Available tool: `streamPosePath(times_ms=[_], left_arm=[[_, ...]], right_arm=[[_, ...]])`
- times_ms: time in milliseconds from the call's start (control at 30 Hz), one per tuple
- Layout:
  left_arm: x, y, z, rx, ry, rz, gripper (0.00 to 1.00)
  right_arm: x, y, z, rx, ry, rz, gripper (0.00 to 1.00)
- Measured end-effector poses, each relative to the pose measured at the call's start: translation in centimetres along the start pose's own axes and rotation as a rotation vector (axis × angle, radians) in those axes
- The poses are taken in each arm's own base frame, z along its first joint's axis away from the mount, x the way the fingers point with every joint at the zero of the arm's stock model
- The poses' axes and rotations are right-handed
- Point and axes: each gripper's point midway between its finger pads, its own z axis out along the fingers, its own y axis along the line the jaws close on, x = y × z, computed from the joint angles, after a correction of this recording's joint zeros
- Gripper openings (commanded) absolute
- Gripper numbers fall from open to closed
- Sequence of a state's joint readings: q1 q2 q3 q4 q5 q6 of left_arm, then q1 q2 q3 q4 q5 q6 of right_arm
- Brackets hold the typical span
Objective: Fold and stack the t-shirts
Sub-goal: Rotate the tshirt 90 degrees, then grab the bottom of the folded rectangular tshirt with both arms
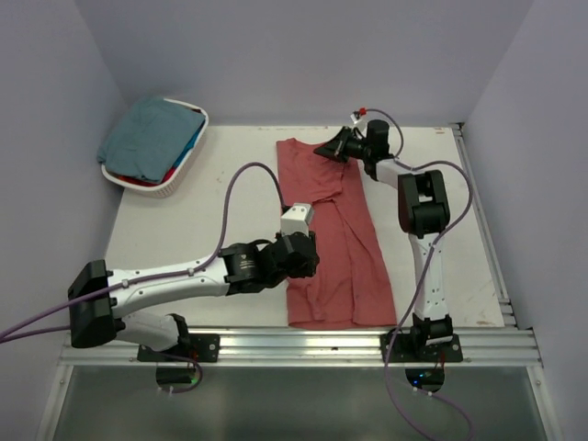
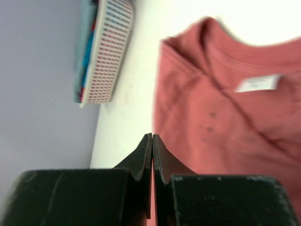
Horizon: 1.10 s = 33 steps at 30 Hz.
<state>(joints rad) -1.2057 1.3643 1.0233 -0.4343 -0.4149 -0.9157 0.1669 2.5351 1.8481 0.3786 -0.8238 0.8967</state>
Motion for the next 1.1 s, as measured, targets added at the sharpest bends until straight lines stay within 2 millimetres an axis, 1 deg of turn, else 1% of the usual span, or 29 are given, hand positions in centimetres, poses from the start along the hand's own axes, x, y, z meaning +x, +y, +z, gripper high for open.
streamPosePath(times_ms=[100, 167, 233, 267, 333, 367, 400, 433, 467, 500, 533, 633, 700, 733, 767, 833, 900, 1000, 1100], left_arm=[[-3.3, 0.7, -0.7, -0.025, -0.130, 0.029, 0.40], [-5.2, 1.8, -0.3, -0.062, -0.189, 0.051, 0.40], [-6.9, 3.5, 0.4, -0.098, -0.234, 0.056, 0.39], [-8.2, 5.0, 0.9, -0.127, -0.265, 0.049, 0.35], [-9.6, 7.5, 1.7, -0.163, -0.292, 0.039, 0.28], [-10.3, 9.0, 2.2, -0.186, -0.306, 0.031, 0.19], [-11.1, 10.4, 2.6, -0.202, -0.314, 0.019, 0.15], [-11.8, 11.5, 2.9, -0.220, -0.319, 0.015, 0.10], [-12.8, 12.5, 3.4, -0.229, -0.337, 0.003, 0.01], [-13.6, 13.2, 4.0, -0.234, -0.344, -0.002, 0.00], [-14.2, 13.7, 4.7, -0.239, -0.344, -0.003, 0.00], [-14.8, 14.3, 7.3, -0.230, -0.318, 0.002, 0.00], [-14.6, 14.2, 8.9, -0.208, -0.293, 0.011, 0.00], [-14.3, 14.1, 9.6, -0.195, -0.281, 0.016, 0.00], [-14.1, 14.0, 10.0, -0.185, -0.273, 0.019, 0.00], [-13.7, 13.7, 10.8, -0.158, -0.260, 0.028, 0.00], [-13.9, 13.1, 11.4, -0.125, -0.268, 0.036, 0.00], [-14.2, 12.6, 12.5, -0.077, -0.282, 0.033, 0.00], [-13.9, 13.0, 14.1, -0.056, -0.273, 0.025, 0.00]], right_arm=[[-2.0, 4.9, -2.2, -0.032, -0.063, -0.088, 0.00], [-3.5, 9.2, -4.3, -0.036, -0.115, -0.184, 0.00], [-5.1, 13.6, -6.8, -0.020, -0.180, -0.301, 0.00], [-5.8, 15.6, -8.1, 0.001, -0.210, -0.353, 0.00], [-6.9, 19.0, -10.8, 0.056, -0.273, -0.452, 0.00], [-7.1, 20.1, -12.1, 0.094, -0.300, -0.488, 0.00], [-6.7, 20.7, -13.4, 0.130, -0.314, -0.514, 0.00], [-6.2, 20.8, -14.3, 0.161, -0.314, -0.524, 0.00], [-5.4, 20.4, -15.2, 0.203, -0.314, -0.530, 0.00], [-4.3, 19.5, -16.1, 0.246, -0.307, -0.528, 0.00], [-2.9, 18.1, -16.7, 0.294, -0.284, -0.512, 0.00], [1.7, 12.5, -17.5, 0.422, -0.179, -0.440, 0.00], [5.5, 8.2, -18.1, 0.512, -0.084, -0.370, 0.00], [7.4, 6.4, -18.6, 0.555, -0.037, -0.336, 0.00], [9.1, 5.1, -19.1, 0.588, 0.007, -0.307, 0.00], [11.4, 3.7, -19.7, 0.627, 0.064, -0.280, 0.00], [12.4, 3.4, -20.0, 0.640, 0.084, -0.278, 0.00], [12.9, 3.7, -20.1, 0.635, 0.092, -0.286, 0.00], [13.2, 3.6, -20.2, 0.636, 0.097, -0.285, 0.00]])
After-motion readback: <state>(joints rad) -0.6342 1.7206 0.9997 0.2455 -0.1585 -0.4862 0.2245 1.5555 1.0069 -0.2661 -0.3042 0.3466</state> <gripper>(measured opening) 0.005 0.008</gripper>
